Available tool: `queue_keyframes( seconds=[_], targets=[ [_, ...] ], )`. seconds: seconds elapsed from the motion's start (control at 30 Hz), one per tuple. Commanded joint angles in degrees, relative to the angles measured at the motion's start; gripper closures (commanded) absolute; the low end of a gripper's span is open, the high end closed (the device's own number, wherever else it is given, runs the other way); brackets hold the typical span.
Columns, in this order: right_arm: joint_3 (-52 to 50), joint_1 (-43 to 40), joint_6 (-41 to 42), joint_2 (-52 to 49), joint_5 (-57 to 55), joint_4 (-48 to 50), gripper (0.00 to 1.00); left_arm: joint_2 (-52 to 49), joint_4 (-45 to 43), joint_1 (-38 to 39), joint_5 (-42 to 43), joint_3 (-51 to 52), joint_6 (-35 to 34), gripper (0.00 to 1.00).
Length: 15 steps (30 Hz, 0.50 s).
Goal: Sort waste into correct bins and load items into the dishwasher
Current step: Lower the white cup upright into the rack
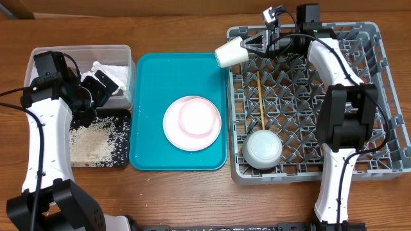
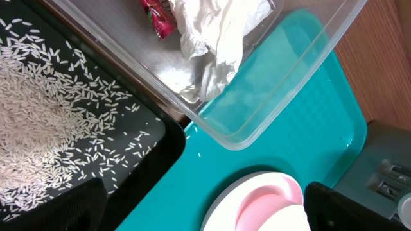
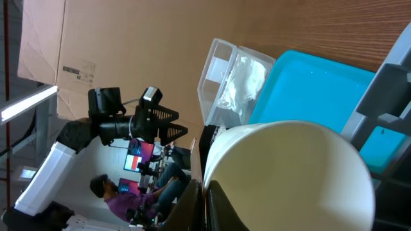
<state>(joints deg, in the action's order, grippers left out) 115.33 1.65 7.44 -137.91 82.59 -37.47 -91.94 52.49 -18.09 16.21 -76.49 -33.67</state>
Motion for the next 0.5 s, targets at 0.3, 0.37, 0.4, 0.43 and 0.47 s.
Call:
queue_keyframes(
  seconds=[0.3,0.37,0.4,0.43,0.47],
  targets=[
    [0.11,0.24,-0.42,-0.68,-4.28,-2.78,0.96,0.55,-0.07,0.26,-0.52,-0.96,0.90,0.00],
    [0.13,0.24,-0.90,-0.68,-4.63,-3.15,0.96,0.55,-0.07,0.26,-0.52,-0.96,0.90,0.00],
    [0.11,0.26,-2.12,-0.68,-5.18,-4.28,0.96,0.55,-0.07,0.26,-0.52,-0.96,0.90,0.00],
    [0.13,0.26,-2.82,-0.68,-6.27,-5.49,0.96,0.55,-0.07,0.26,-0.52,-0.96,0.87,0.00],
    [0.11,0.26,-3.28,-0.68,-7.04,-6.47,0.96,0.55,-0.07,0.26,-0.52,-0.96,0.87,0.00]
  ],
)
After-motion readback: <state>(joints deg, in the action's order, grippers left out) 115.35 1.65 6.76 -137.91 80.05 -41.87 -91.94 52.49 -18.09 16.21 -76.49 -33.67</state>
